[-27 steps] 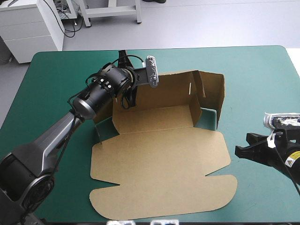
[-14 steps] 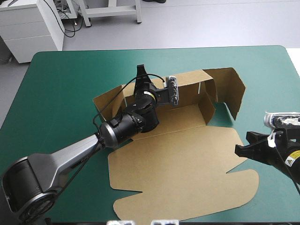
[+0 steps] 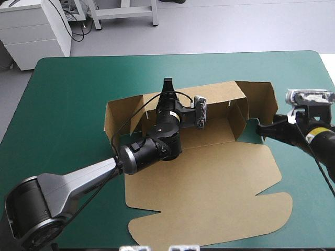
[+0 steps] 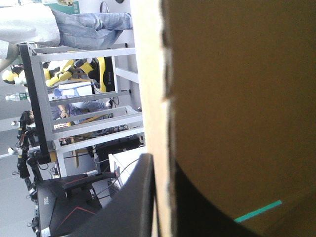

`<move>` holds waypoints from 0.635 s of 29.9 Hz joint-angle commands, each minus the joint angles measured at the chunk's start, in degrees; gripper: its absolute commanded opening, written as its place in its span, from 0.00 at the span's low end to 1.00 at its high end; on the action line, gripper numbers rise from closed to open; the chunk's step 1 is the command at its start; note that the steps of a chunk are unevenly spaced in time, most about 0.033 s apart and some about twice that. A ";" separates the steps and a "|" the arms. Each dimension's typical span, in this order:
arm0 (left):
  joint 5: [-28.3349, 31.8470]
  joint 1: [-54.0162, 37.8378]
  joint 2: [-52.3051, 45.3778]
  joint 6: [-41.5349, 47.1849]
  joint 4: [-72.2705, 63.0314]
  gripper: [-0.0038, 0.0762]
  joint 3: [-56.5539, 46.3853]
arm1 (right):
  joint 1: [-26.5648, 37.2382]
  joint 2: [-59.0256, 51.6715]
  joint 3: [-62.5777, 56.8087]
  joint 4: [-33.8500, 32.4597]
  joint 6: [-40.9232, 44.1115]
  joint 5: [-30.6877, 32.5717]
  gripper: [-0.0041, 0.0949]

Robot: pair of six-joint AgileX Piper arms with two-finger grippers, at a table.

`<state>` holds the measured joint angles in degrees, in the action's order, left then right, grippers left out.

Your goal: Fold the box

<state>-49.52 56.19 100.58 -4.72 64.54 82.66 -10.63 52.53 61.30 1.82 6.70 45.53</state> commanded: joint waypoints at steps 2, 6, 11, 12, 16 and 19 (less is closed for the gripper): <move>1.31 0.72 -1.13 2.05 -2.74 0.04 -0.02 | 0.07 6.75 8.05 -2.44 1.09 -5.63 0.03; 0.40 1.25 -0.51 2.28 -2.39 0.04 -0.02 | 0.07 13.47 14.72 -2.44 0.37 -5.18 0.03; 0.12 2.16 -0.41 2.52 -1.41 0.04 -0.02 | 0.07 22.02 25.51 -3.28 -0.98 -1.78 0.03; -0.02 2.32 -0.41 2.79 -1.41 0.04 -0.02 | 0.07 23.85 27.36 -3.67 -0.98 -0.80 0.03; -0.61 2.44 -0.41 4.16 -1.79 0.04 -0.02 | 0.07 31.05 35.92 -5.70 -2.78 3.46 0.03; -1.51 2.44 -0.41 4.16 -1.79 0.04 -0.02 | 0.19 36.37 41.65 -9.41 -2.79 7.93 0.03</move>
<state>-51.95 57.85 101.25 -1.23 66.63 82.46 -10.63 86.73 97.14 -4.20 4.88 52.78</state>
